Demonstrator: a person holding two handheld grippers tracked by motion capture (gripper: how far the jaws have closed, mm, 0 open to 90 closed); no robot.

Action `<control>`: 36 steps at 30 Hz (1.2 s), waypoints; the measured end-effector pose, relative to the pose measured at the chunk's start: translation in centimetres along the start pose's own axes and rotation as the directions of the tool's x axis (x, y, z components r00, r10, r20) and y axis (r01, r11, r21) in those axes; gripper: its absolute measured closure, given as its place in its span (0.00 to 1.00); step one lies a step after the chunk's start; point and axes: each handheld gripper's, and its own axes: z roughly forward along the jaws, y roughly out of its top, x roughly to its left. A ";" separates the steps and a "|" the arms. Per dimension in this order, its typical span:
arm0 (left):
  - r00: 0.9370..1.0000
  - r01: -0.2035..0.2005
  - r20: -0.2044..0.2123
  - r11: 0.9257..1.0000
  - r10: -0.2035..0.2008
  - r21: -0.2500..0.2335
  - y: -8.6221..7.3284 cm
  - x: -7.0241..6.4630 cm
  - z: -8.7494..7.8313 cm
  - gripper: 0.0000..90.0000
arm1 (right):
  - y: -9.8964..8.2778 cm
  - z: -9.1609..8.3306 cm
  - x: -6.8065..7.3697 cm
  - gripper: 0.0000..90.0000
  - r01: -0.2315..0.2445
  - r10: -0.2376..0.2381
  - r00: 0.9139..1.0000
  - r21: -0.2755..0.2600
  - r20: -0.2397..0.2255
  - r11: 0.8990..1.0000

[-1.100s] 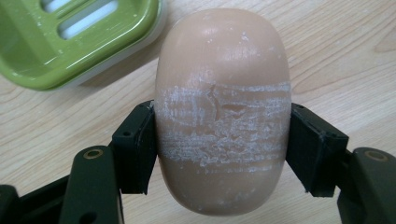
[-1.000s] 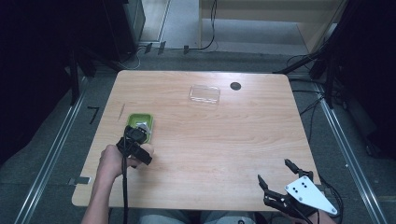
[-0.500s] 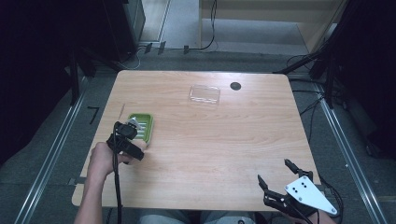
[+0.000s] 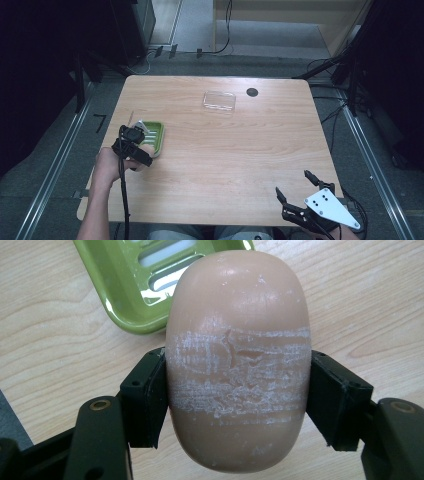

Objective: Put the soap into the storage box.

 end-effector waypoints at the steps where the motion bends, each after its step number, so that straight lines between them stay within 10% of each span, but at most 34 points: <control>1: 1.000 -0.003 -0.002 1.000 0.003 0.001 0.1 0.0 -0.1 0.38 | 0.0 0.0 0.0 0.15 0.001 -0.001 1.000 0.001 0.000 1.000; 36: 0.999 0.038 -0.005 0.999 -0.038 -0.033 4.5 1.4 0.6 0.38 | 0.0 0.0 -0.1 0.15 -0.002 0.002 1.000 0.001 0.004 1.000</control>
